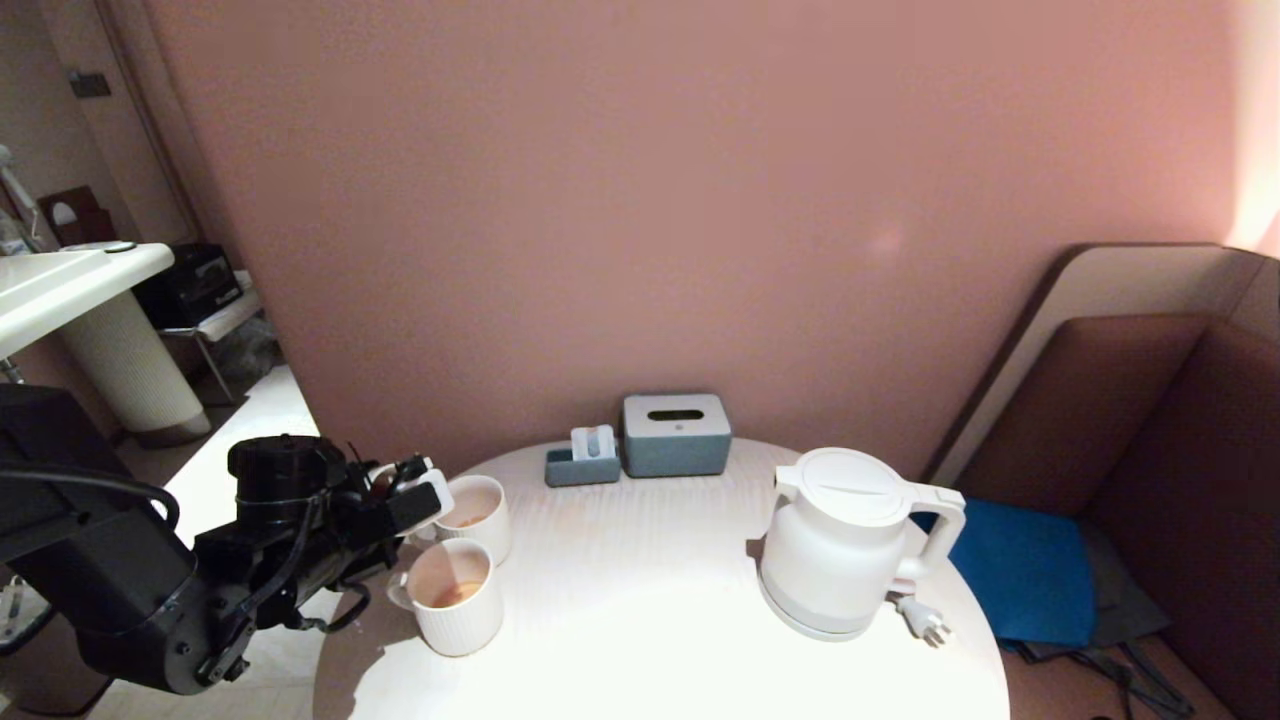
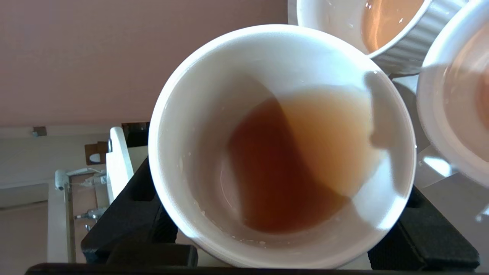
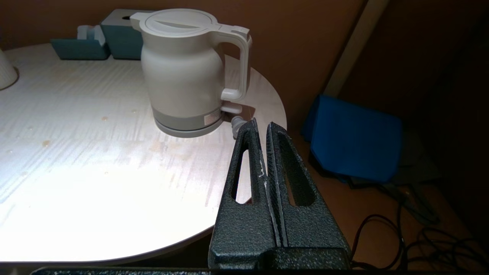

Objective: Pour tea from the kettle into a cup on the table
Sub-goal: Pour water into another cup

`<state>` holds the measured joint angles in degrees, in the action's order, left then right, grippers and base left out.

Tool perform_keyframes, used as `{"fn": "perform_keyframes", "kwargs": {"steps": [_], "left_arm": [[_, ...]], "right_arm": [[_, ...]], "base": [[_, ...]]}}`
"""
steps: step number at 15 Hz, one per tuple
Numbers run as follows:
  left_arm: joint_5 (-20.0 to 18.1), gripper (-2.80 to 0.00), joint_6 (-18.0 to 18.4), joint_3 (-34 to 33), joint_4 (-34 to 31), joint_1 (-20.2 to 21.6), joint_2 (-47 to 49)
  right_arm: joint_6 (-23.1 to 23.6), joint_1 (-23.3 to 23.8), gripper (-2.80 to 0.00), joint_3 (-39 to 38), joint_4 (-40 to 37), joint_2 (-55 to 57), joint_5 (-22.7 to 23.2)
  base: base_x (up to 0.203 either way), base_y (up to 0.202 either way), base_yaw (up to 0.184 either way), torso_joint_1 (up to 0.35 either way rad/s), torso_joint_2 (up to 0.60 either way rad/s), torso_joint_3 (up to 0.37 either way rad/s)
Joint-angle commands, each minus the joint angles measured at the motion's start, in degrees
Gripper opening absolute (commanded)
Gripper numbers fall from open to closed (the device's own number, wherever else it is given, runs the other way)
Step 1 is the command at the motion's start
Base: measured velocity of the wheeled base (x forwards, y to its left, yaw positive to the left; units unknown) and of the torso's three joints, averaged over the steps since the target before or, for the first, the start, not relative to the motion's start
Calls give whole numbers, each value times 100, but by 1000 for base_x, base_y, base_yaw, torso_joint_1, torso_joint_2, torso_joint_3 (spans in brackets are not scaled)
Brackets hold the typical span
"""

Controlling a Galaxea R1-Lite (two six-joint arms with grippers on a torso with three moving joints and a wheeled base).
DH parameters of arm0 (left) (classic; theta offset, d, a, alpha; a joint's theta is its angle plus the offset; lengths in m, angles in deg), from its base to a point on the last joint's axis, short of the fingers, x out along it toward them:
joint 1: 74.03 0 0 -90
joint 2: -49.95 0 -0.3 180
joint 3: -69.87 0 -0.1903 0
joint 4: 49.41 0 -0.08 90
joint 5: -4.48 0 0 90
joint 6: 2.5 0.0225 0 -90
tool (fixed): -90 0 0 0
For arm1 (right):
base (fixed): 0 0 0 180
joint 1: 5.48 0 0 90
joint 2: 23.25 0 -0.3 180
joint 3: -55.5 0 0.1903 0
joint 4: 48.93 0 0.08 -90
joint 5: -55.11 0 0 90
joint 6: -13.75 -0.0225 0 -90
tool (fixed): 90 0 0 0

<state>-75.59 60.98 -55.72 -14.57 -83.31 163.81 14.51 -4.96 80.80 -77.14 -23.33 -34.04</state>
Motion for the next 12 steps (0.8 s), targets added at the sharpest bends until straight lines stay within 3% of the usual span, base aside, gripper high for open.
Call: {"fn": "perform_keyframes", "kwargs": {"steps": [1, 12], "left_arm": [[61, -280, 33, -18, 33, -129, -30], [451, -280, 529, -98, 50, -189, 75]], "right_arm": [[3, 0, -280, 1, 0, 7, 3], [3, 0, -280, 1, 0, 7, 3]], "base": [[0, 0, 0, 0, 0, 0], [0, 0, 0, 0, 0, 0]]}}
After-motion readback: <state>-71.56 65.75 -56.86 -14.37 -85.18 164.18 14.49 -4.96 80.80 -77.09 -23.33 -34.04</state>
